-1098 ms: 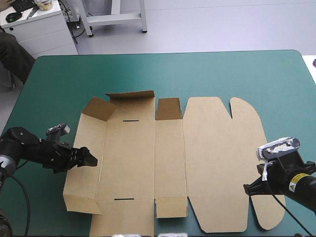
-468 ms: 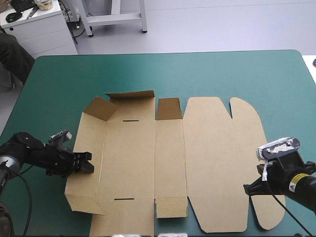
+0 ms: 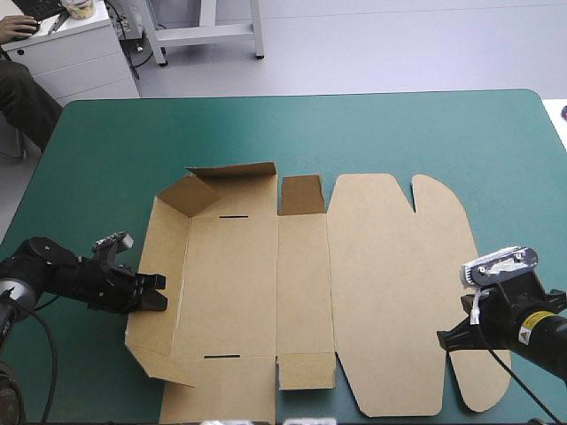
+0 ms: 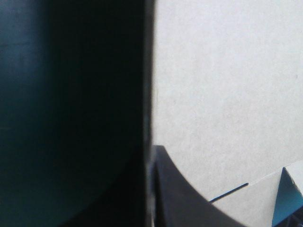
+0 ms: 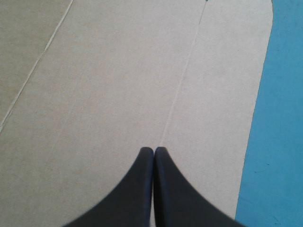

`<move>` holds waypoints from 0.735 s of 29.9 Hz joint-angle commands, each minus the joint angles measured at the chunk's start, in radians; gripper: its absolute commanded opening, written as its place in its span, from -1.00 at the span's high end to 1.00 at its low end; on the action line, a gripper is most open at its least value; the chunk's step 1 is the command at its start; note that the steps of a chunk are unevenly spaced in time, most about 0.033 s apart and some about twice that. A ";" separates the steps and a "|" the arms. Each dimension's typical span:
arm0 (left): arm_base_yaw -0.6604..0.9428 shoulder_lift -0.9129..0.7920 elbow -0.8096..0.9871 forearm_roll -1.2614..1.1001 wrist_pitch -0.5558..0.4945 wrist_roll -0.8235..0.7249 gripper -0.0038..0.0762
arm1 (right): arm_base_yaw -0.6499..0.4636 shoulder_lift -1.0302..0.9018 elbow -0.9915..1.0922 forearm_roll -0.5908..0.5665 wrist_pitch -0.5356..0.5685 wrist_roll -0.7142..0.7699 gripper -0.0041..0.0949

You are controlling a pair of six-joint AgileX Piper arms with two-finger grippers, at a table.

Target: Fold the box

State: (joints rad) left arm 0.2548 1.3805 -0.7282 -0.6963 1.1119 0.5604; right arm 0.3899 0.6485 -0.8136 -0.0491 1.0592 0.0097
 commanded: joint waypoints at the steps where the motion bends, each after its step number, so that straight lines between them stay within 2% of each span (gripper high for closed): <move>1: -0.006 -0.037 -0.026 -0.156 0.026 0.105 0.93 | -0.006 0.004 -0.023 -0.010 -0.048 -0.010 0.95; 5: -0.025 -0.058 -0.097 -0.139 0.034 0.109 0.93 | -0.006 0.004 -0.023 -0.013 -0.061 -0.010 0.95; 9: -0.094 -0.058 -0.244 -0.025 0.095 0.034 0.93 | -0.006 0.004 -0.023 -0.025 -0.065 -0.010 0.95; 14: -0.265 -0.058 -0.480 0.123 0.076 -0.089 0.93 | -0.006 0.004 -0.023 -0.058 -0.065 -0.010 0.95; 22: -0.574 -0.007 -0.797 0.588 0.036 -0.290 0.93 | -0.006 -0.007 -0.077 -0.126 -0.120 -0.018 0.95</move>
State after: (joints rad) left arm -0.2319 1.3805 -1.4226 -0.2396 1.1933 0.3288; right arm 0.3899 0.6485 -0.8302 -0.1223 1.0203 0.0000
